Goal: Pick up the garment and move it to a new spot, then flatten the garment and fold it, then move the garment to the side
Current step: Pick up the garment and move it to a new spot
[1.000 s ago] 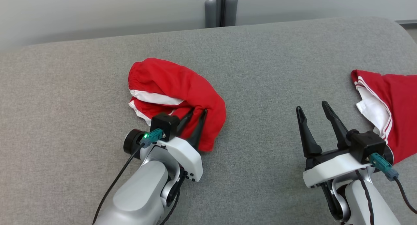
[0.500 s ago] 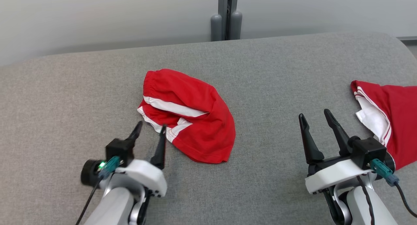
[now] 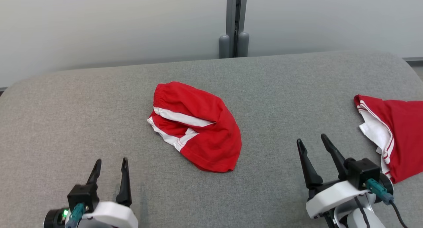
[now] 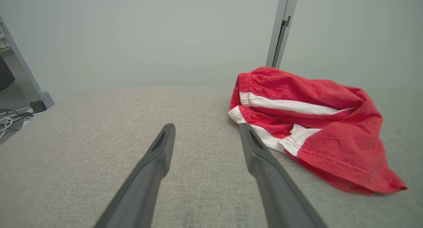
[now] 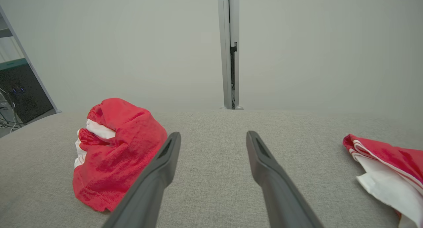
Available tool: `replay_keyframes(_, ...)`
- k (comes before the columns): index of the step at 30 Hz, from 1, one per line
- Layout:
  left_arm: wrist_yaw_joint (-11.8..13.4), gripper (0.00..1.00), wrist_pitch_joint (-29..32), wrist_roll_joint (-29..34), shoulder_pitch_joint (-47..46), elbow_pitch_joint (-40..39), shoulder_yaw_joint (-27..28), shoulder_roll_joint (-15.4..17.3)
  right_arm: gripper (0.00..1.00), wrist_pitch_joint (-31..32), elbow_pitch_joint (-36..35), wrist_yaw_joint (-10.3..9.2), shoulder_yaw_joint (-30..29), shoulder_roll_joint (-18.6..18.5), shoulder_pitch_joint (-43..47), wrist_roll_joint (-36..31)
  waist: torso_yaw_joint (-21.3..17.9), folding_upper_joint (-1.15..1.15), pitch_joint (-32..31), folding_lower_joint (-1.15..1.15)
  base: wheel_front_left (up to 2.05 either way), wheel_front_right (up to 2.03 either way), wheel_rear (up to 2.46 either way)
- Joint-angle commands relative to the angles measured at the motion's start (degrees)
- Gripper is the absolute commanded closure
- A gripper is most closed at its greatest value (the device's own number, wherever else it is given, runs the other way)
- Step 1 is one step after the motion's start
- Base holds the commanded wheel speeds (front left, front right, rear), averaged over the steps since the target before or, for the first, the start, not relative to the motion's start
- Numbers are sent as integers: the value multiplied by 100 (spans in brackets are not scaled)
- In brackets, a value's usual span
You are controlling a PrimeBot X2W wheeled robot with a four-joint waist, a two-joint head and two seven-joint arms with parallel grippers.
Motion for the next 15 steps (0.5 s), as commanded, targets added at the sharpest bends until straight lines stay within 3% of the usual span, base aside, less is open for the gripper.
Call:
replay_keyframes(1,-68,0,-4,140,175,-42,152,-29,0,-8,27,0,-9,-30,117,16,28,0,-84,0,0,0,0)
replay_keyframes(15,-408,0,-4,606,694,-79,914,-342,0,-8,191,0,-39,-31,428,-24,110,0,-299,0,0,0,0)
